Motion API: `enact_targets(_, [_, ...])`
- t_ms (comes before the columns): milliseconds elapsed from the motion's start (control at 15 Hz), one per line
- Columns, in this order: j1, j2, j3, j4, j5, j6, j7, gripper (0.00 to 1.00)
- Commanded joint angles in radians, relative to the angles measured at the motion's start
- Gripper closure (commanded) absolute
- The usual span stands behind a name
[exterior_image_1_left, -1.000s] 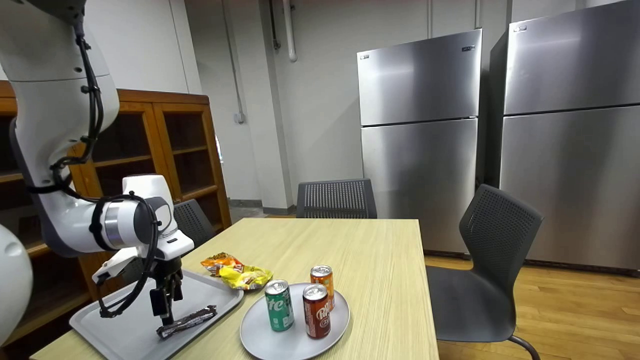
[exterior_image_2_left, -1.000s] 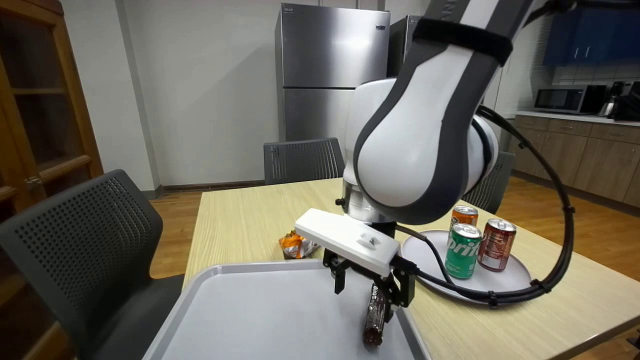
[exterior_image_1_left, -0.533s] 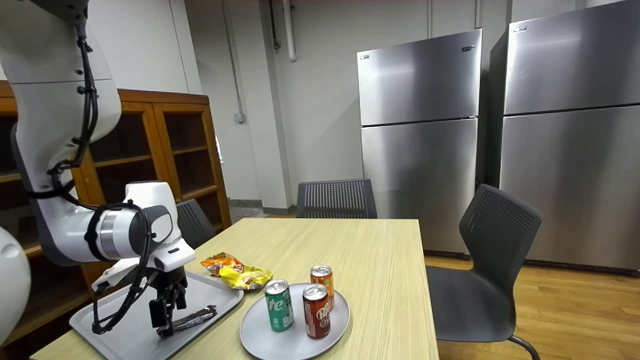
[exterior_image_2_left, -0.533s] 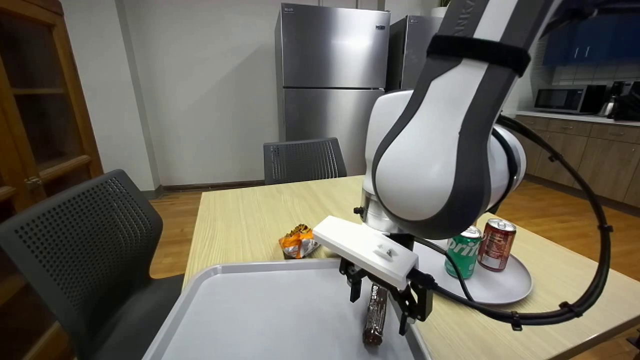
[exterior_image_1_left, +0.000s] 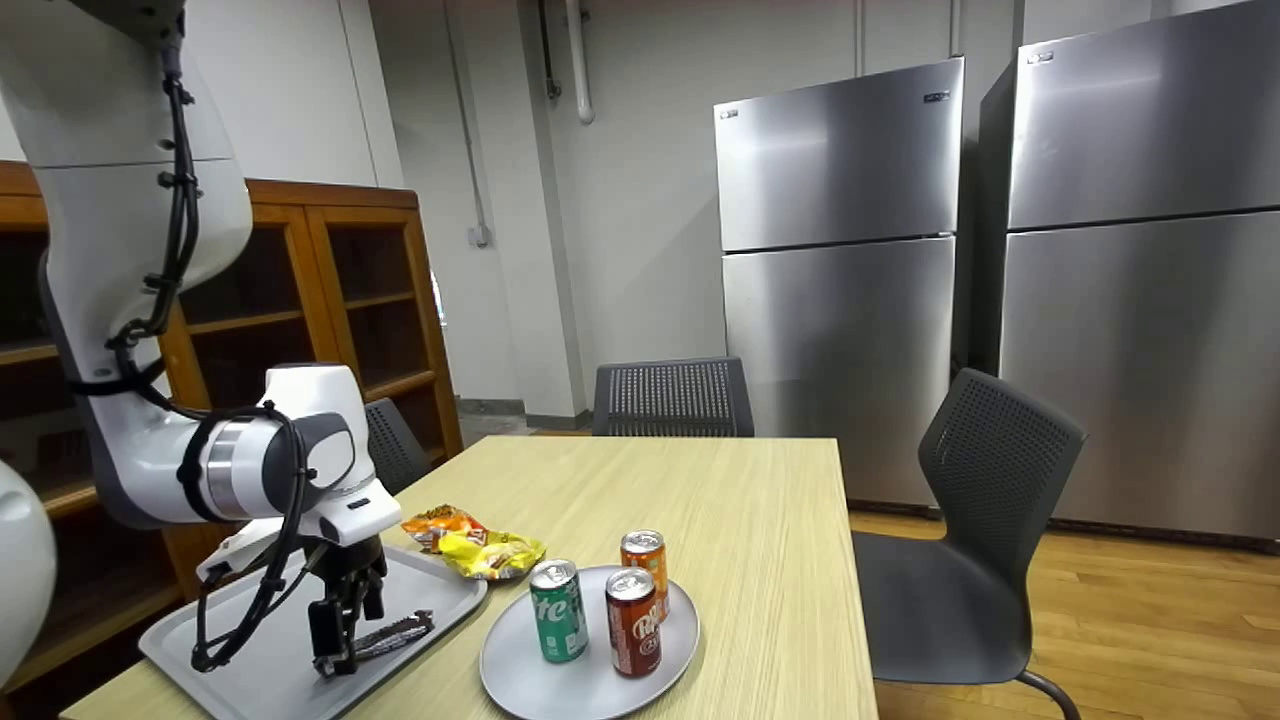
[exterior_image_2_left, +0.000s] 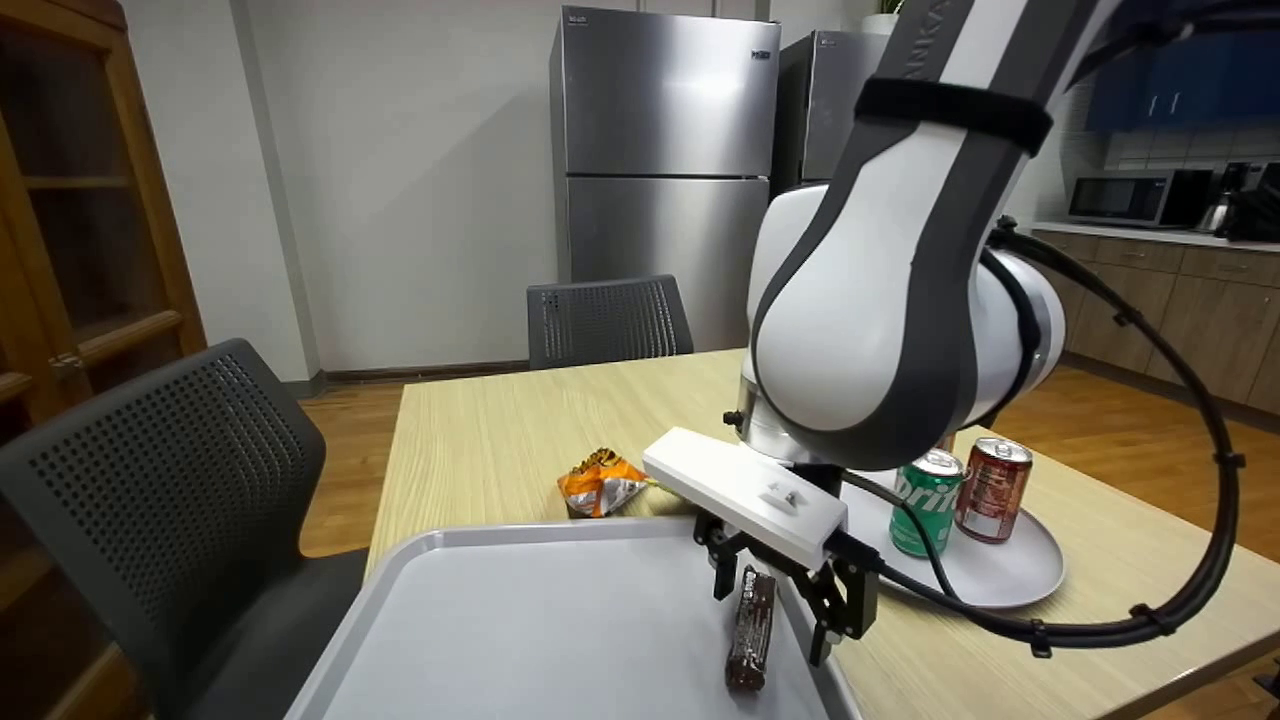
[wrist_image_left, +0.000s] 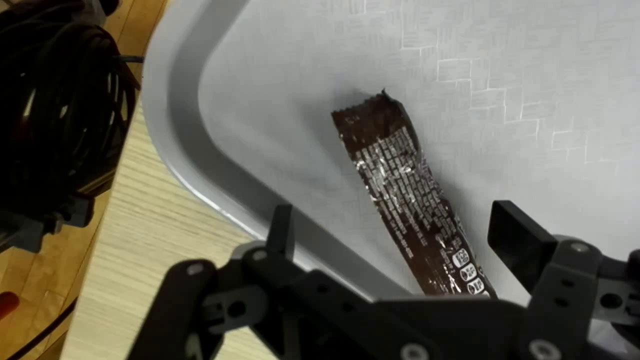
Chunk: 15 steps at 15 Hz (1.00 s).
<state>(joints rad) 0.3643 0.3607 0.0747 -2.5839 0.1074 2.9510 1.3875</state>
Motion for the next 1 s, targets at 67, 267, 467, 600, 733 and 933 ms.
enact_targets(67, [-0.048, 0.004, 0.037, 0.006, 0.048, 0.008, -0.072, 0.00])
enact_targets(267, [-0.057, 0.016, 0.040, 0.022, 0.057, 0.001, -0.101, 0.00])
enact_targets(467, [-0.062, 0.022, 0.041, 0.034, 0.060, -0.006, -0.123, 0.00])
enact_targets(600, [-0.067, 0.028, 0.046, 0.043, 0.065, -0.008, -0.137, 0.00])
enact_targets(733, [-0.071, 0.036, 0.050, 0.052, 0.070, -0.011, -0.150, 0.00])
enact_targets(933, [-0.072, 0.052, 0.050, 0.068, 0.081, -0.015, -0.170, 0.00])
